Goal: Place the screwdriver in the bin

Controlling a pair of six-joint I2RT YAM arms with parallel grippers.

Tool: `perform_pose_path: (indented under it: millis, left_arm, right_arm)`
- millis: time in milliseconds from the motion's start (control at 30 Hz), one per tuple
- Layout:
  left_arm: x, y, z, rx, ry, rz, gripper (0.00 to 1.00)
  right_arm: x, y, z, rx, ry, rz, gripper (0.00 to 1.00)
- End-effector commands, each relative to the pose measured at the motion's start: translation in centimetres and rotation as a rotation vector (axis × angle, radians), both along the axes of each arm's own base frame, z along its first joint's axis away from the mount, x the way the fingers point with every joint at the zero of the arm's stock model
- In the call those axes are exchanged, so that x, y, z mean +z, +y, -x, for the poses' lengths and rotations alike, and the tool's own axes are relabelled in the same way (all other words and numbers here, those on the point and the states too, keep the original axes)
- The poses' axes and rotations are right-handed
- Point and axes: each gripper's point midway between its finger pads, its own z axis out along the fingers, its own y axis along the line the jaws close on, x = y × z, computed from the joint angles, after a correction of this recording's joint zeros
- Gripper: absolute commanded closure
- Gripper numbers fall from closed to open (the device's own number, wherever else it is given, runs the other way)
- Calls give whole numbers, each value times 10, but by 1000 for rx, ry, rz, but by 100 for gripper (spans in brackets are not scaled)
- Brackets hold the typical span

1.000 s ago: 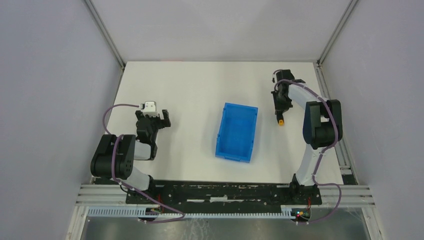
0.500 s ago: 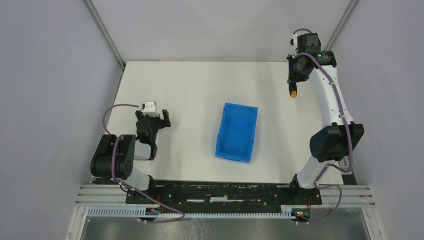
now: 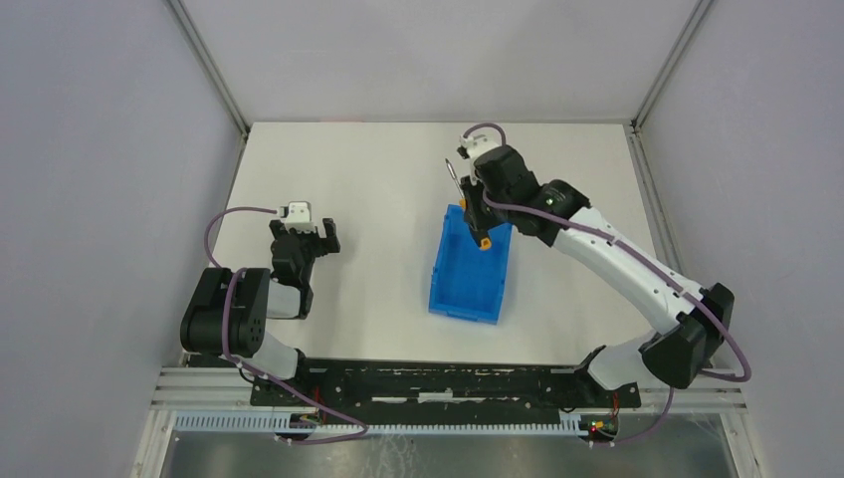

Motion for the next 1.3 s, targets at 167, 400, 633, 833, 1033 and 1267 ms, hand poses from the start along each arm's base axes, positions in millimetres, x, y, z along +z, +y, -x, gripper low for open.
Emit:
perform_pose_path:
  millis: [167, 400, 633, 833, 1033, 1267]
  left_arm:
    - [15, 0, -6, 3, -57, 17, 0]
    - [15, 0, -6, 3, -57, 17, 0]
    - [14, 0, -6, 3, -56, 17, 0]
    - [15, 0, -6, 3, -57, 17, 0]
    - [14, 0, -6, 3, -56, 17, 0]
    - [15, 0, -6, 3, -57, 17, 0]
  right_arm:
    - [-93, 9, 33, -127, 33, -36, 100]
    - [-150, 4, 27, -160, 97, 107, 98]
    - [-169, 12, 23, -153, 142, 149, 54]
    - [-105, 14, 9, -169, 13, 108, 42]
    - [-14, 3, 6, -158, -153, 0, 37]
    - [24, -71, 3, -242, -314, -19, 2]
